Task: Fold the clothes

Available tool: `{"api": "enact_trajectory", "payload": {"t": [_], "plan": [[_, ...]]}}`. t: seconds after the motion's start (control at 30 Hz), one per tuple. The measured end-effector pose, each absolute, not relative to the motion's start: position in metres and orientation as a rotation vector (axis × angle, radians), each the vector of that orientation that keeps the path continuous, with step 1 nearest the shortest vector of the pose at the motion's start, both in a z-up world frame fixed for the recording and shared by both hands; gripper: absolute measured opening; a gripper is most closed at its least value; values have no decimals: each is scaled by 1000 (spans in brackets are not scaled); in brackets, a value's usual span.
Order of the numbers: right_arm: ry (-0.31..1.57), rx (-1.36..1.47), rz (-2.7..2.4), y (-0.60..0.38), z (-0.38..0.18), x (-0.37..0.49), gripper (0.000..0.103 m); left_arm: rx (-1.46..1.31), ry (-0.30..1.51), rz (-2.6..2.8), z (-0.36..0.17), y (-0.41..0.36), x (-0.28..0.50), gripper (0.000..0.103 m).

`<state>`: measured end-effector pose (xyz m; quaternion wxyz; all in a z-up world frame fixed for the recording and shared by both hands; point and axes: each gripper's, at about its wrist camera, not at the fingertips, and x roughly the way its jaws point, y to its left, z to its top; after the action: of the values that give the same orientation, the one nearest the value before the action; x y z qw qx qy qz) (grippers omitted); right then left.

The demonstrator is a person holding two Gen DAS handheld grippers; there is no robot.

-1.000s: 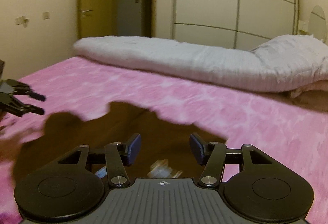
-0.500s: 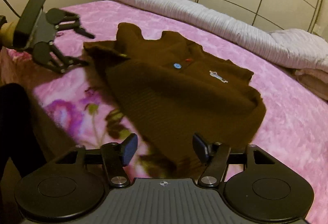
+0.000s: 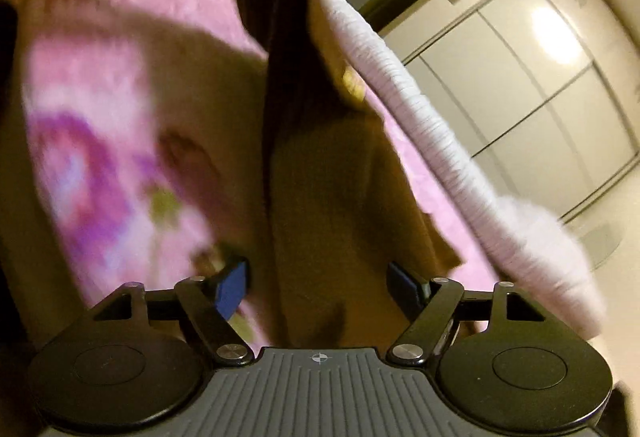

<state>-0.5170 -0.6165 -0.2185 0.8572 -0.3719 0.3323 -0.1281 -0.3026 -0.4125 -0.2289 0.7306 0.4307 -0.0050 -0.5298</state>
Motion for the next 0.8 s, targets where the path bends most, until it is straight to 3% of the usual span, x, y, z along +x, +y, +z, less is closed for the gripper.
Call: {"api": "enact_trajectory", "payload": {"t": [0.03, 0.07, 0.13, 0.17, 0.2, 0.43, 0.67, 0.73, 0.8], "plan": [[711, -821, -285, -621, -222, -519, 69, 958, -18, -1165, -226, -409, -307, 6], [736, -844, -296, -627, -224, -522, 57, 968, -24, -1164, -222, -406, -312, 6], [795, -860, -319, -642, -226, -529, 29, 1004, -31, -1169, -223, -399, -322, 5], [822, -866, -330, -650, -226, -533, 8, 1028, -31, -1174, -226, -394, -327, 5], [827, -856, -334, -655, -221, -541, 5, 1052, -31, -1180, -229, -390, -333, 5], [833, -797, -330, -671, -179, -606, 5, 1163, 39, -1308, -267, -360, -386, 5], [950, -765, -257, -675, -196, -619, 5, 1210, 159, -1327, -303, -349, -397, 5], [987, -767, -276, -679, -209, -626, 9, 1196, 204, -1335, -301, -341, -392, 6], [1011, -762, -328, -687, -211, -631, 19, 1167, 253, -1337, -297, -333, -382, 7]]}}
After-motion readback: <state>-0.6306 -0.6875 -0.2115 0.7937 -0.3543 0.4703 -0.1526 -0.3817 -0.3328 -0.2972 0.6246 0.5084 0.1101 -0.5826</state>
